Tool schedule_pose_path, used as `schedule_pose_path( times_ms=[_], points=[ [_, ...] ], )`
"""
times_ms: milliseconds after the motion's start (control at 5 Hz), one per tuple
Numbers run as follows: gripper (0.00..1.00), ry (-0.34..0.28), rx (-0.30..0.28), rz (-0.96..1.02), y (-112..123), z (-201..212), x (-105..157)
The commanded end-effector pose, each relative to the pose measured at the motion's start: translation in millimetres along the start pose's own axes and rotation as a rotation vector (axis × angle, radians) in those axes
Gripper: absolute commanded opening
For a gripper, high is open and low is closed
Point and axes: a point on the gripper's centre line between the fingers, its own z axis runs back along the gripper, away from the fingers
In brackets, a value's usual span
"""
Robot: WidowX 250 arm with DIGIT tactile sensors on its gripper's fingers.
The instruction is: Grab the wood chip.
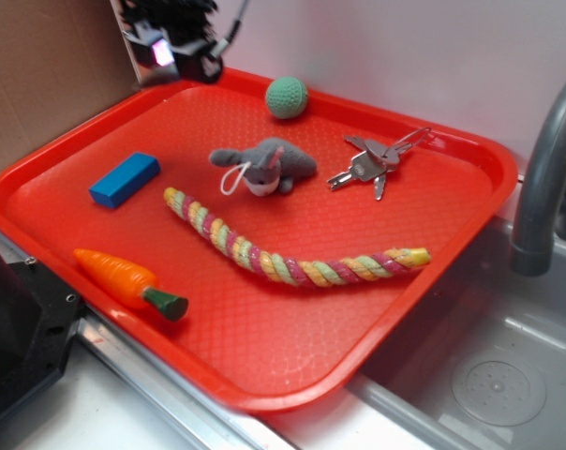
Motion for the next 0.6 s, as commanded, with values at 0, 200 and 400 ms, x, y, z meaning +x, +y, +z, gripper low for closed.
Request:
schedule_pose_path(
  times_ms=[0,200,400],
  points=[
    [0.00,-0.075,-0.091,-0.030,-17,71,-23],
    [0.00,-0.077,-0.105,-0.054,-25,79,-24],
    [0.00,-0.069,-0.139,-0.069,-29,81,-27]
  ],
)
